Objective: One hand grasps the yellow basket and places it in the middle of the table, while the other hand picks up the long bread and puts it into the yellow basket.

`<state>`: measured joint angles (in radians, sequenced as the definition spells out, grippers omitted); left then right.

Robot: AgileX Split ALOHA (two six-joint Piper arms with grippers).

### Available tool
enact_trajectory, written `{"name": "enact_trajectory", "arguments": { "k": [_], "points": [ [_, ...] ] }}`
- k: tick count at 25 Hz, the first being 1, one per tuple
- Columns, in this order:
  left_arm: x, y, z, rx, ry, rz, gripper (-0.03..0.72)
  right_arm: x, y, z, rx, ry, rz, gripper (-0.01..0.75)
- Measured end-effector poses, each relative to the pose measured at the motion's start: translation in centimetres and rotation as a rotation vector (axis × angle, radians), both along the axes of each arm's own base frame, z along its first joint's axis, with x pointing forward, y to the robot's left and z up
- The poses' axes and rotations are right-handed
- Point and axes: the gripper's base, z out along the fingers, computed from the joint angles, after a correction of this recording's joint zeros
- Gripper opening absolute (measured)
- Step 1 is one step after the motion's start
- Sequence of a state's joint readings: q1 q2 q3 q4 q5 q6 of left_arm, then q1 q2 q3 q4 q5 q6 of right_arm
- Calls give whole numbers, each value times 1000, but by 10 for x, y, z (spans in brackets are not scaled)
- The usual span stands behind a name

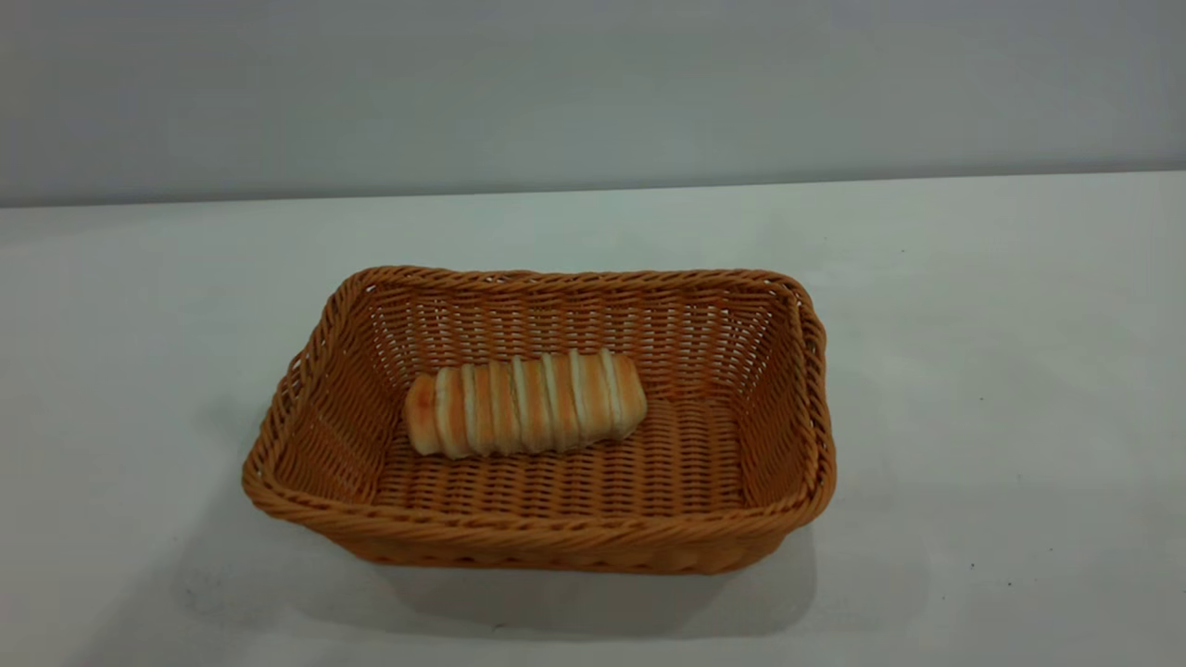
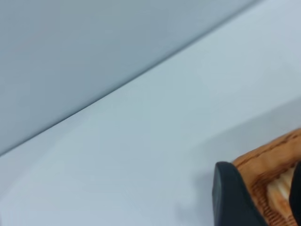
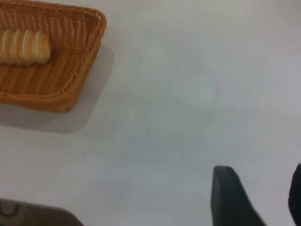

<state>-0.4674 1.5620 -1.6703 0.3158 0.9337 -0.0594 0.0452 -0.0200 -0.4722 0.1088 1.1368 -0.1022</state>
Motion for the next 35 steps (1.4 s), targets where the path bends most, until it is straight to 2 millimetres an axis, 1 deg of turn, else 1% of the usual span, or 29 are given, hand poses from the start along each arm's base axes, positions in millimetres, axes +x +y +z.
{"name": "enact_trajectory", "arguments": {
  "k": [1, 3, 5, 6, 8, 9, 10, 11, 12, 13, 15, 16, 18, 20, 21, 22, 23, 27, 29, 35],
  "points": [
    [-12, 7, 11, -17, -13, 33, 351, 0, 0, 0, 0, 0, 0, 345],
    [-43, 25, 41, -78, -70, 83, 335, 0, 0, 0, 0, 0, 0, 345],
    [-78, 43, 66, -151, -129, 127, 315, 0, 0, 0, 0, 0, 0, 345],
    [-100, 54, 79, -187, -166, 141, 301, 0, 0, 0, 0, 0, 0, 345],
    [-147, 78, 93, -250, -232, 161, 274, 0, 0, 0, 0, 0, 0, 345],
    [-167, 88, 93, -267, -253, 165, 261, 0, 0, 0, 0, 0, 0, 345],
    [-192, 101, 94, -294, -287, 166, 252, 0, 0, 0, 0, 0, 0, 345],
    [-215, 113, 88, -319, -313, 171, 246, 0, 0, 0, 0, 0, 0, 345],
    [-233, 122, 79, -336, -321, 179, 243, 0, 0, 0, 0, 0, 0, 345],
    [-256, 133, 70, -369, -348, 189, 242, 0, 0, 0, 0, 0, 0, 345],
    [-292, 152, 38, -413, -375, 207, 242, 0, 0, 0, 0, 0, 0, 345],
    [-304, 158, 20, -427, -375, 216, 242, 0, 0, 0, 0, 0, 0, 345],
    [-333, 172, -15, -484, -419, 218, 242, 0, 0, 0, 0, 0, 0, 345],
    [-351, 179, -47, -525, -437, 206, 242, 0, 0, 0, 0, 0, 0, 345],
    [-356, 181, -62, -530, -426, 199, 242, 0, 0, 0, 0, 0, 0, 345],
    [-359, 180, -74, -516, -387, 187, 242, 0, 0, 0, 0, 0, 0, 345],
    [-357, 177, -80, -488, -358, 155, 242, 0, 0, 0, 0, 0, 0, 345],
    [-347, 156, -90, -391, -239, -56, 242, 0, 0, 0, 0, 0, 0, 345],
    [-344, 148, -93, -367, -198, -129, 242, 0, 0, 0, 0, 0, 0, 345],
    [-337, 137, -113, -315, -119, -235, 242, 0, 0, 0, 0, 0, 0, 345]
  ]
}}
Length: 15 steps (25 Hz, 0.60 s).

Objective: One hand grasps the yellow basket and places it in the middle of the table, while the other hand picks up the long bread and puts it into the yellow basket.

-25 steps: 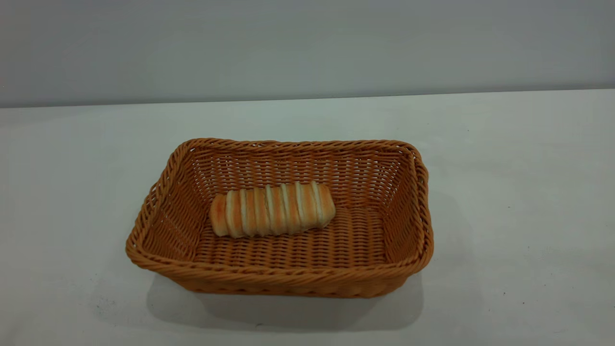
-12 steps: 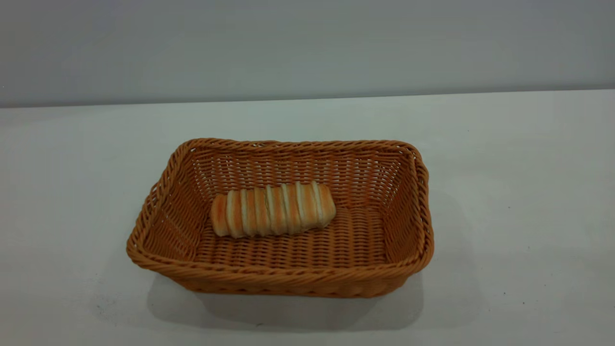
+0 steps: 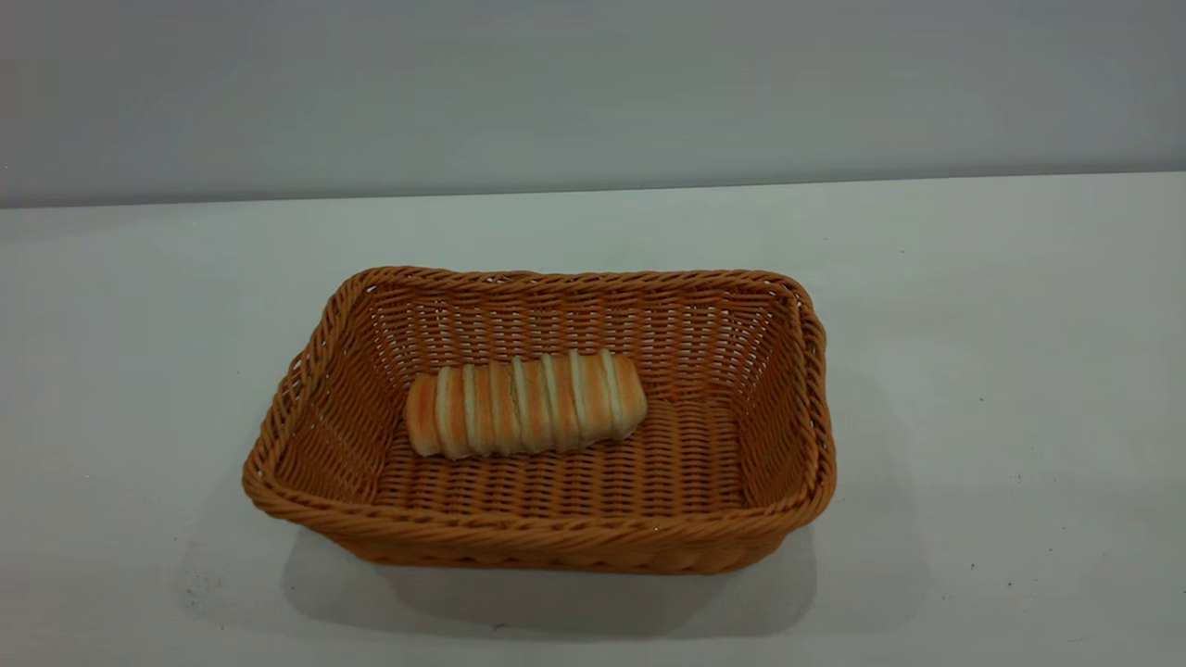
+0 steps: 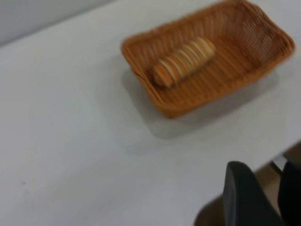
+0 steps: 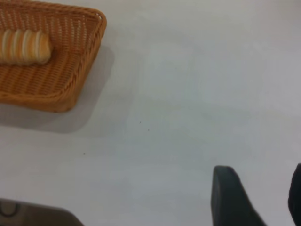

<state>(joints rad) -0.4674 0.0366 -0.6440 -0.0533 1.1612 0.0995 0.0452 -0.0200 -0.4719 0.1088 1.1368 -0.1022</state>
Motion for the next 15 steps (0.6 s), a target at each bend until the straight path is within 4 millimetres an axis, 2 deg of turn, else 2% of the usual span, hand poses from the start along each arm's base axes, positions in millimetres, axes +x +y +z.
{"name": "enact_trajectory", "arguments": {
  "k": [9, 15],
  "points": [
    [5, -5, -11, 26, 26, -38, 242, 0, 0, 0, 0, 0, 0, 345],
    [11, -8, -29, 61, 79, -48, 242, 0, 0, 0, 0, 0, 0, 345]
  ]
}}
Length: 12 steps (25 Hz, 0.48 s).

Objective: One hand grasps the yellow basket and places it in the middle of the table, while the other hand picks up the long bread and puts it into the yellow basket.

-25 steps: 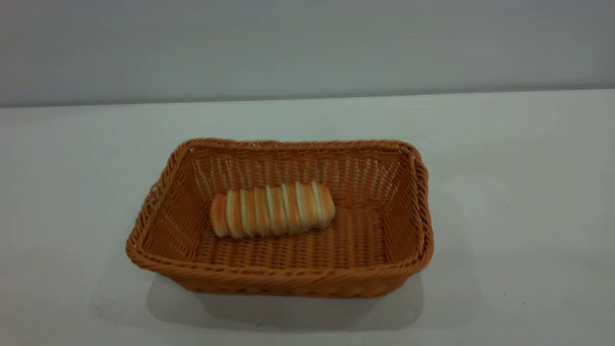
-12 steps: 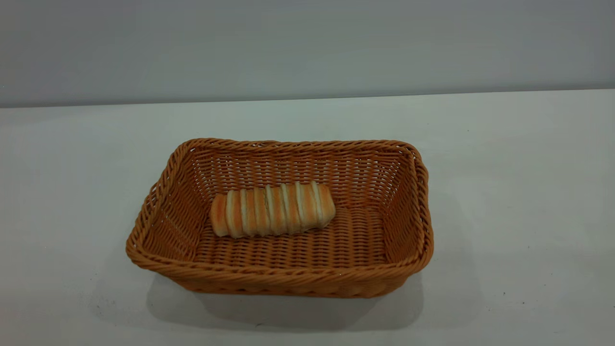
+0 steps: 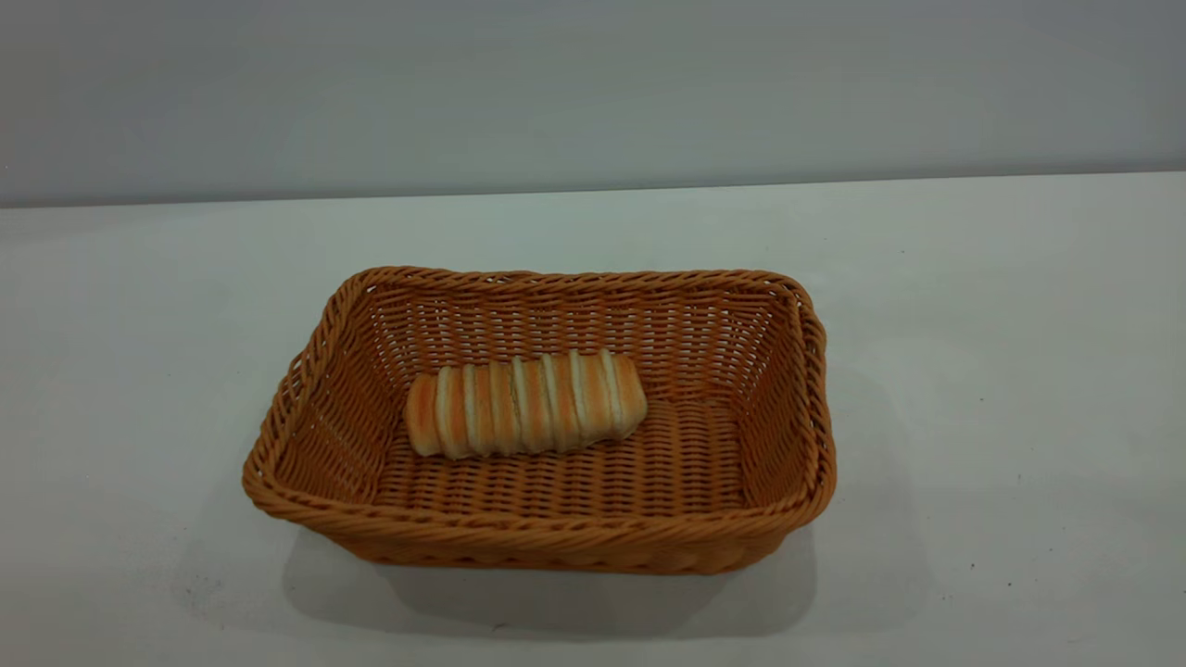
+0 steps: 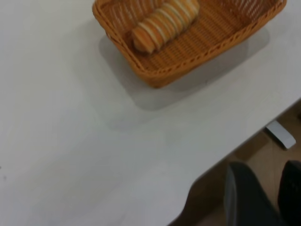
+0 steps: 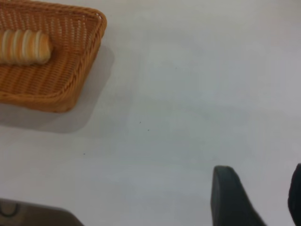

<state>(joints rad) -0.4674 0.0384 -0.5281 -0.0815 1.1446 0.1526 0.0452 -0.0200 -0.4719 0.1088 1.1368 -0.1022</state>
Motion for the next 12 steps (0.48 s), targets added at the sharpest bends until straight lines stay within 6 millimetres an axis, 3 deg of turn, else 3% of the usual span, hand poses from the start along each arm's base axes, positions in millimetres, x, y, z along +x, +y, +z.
{"name": "enact_trajectory", "arguments": {
  "k": [12],
  "points": [
    [3, -1, -9, 19, 26, -3, 242, 0, 0, 0, 0, 0, 0, 345]
  ]
}}
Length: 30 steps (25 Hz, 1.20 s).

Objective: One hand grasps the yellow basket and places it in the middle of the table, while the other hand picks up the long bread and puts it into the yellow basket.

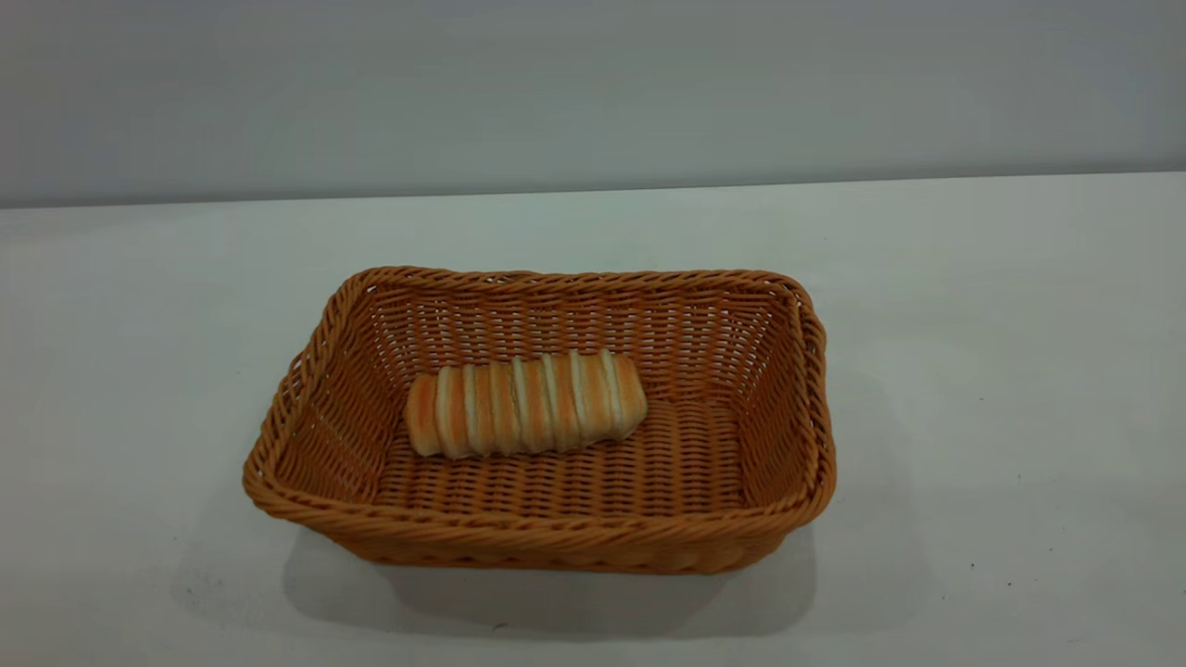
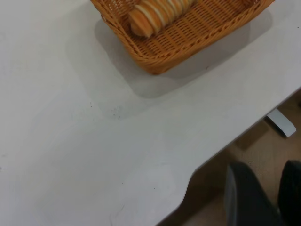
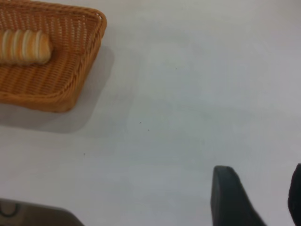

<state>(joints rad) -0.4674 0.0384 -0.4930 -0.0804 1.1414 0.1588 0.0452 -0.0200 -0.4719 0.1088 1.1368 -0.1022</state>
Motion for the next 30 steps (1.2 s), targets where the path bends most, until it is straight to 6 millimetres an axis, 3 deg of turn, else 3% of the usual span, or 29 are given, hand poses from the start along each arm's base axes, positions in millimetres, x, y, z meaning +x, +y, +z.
{"name": "enact_trajectory", "arguments": {
  "k": [13, 24, 30],
  "points": [
    [0, 0, 0, -1, -1, 14, 242, 0, 0, 0, 0, 0, 0, 345],
    [1, -5, 0, -1, -2, 411, 242, 0, 0, 0, 2, 0, -1, 345],
    [2, -6, 0, -1, -2, 520, 242, 0, 0, 0, 3, 0, -2, 345]
  ]
}}
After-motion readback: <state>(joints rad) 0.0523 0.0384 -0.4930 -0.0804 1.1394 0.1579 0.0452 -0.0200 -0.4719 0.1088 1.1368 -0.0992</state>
